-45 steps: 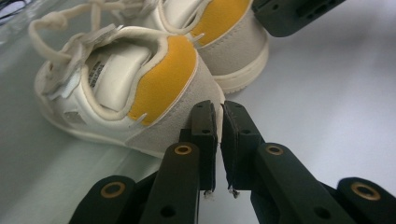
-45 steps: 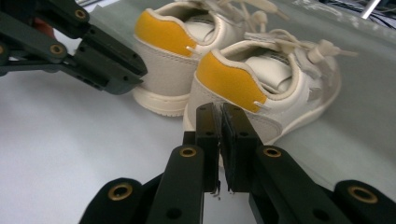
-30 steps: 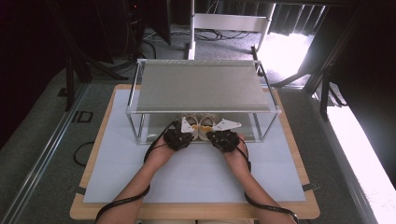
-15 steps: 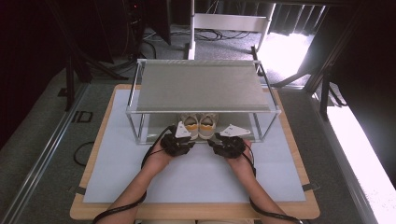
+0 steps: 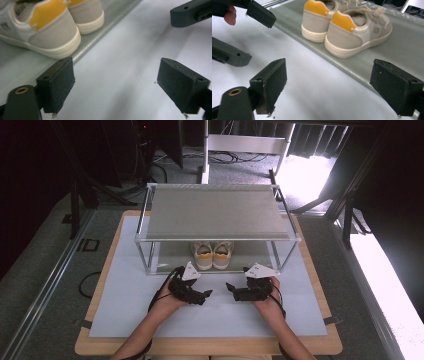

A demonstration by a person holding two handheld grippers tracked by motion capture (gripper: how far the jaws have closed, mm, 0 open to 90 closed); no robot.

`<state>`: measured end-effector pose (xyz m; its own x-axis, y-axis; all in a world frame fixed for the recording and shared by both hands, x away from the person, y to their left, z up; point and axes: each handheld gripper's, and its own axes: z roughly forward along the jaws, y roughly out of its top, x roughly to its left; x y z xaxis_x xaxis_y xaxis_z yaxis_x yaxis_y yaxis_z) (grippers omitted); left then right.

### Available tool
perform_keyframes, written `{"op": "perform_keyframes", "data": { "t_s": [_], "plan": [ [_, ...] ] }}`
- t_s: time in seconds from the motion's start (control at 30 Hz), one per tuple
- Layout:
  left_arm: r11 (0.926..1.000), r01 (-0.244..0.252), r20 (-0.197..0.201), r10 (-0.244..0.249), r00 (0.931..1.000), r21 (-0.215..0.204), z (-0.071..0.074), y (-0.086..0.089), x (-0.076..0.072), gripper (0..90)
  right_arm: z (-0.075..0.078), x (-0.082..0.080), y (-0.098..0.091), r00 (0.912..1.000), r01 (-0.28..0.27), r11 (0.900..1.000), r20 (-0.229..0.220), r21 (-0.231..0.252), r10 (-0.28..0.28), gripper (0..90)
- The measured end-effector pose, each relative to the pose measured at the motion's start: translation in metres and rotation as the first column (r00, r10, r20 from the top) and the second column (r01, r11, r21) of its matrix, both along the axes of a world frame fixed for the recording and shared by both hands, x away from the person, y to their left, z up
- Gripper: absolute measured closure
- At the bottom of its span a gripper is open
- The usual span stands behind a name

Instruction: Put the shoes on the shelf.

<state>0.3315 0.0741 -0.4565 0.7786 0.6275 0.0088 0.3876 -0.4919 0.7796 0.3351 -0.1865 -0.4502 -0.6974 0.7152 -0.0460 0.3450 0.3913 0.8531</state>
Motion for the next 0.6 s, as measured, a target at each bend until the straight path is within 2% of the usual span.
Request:
{"op": "perform_keyframes", "data": {
  "t_s": [0.1, 0.17, 0.3, 0.4, 0.47, 0.5, 0.6],
  "plan": [
    [0.9999, -0.001, 0.015, 0.001, 0.9999, 0.016, -0.005, 0.001, -0.008, 8.3, -0.004, -0.005, -0.006, 0.9998, -0.015, 0.9998, 0.009, 0.014, 0.015, 13.8],
    [0.9998, -0.001, 0.022, 0.001, 0.9998, 0.02, -0.007, 0.002, -0.011, 8.1, -0.006, -0.008, -0.01, 0.9997, -0.022, 0.9998, 0.015, -0.005, 0.022, 13.8],
    [0.9996, -0.018, 0.049, 0.017, 0.9986, 0.023, -0.012, 0.006, -0.019, 8.1, -0.011, -0.012, -0.02, 0.9999, -0.011, 0.9999, -0.002, -0.004, 0.011, 13.8],
    [0.9996, -0.024, 0.067, 0.023, 0.9975, 0.012, -0.013, 0.011, -0.021, 8.1, -0.015, -0.017, -0.029, 0.9996, -0.015, 0.9999, 0.023, -0.001, 0.015, 13.8],
    [0.9993, -0.034, 0.076, 0.033, 0.9966, 0.012, -0.013, 0.015, -0.022, 8.2, -0.017, -0.018, -0.035, 1.0, -0.002, 1.0, 0.009, -0.007, 0.002, 13.7],
    [0.9991, -0.042, 0.08, 0.041, 0.9959, 0.006, -0.013, 0.017, -0.022, 8.2, -0.02, -0.019, -0.042, 0.9997, 0.021, 0.9997, -0.013, -0.008, -0.021, 13.6],
    [0.9986, -0.053, 0.098, 0.053, 0.9938, -0.004, -0.013, 0.023, -0.025, 8.1, -0.022, -0.021, -0.048, 0.999, 0.04, 0.9992, -0.02, -0.003, -0.04, 13.6]
  ]
}}
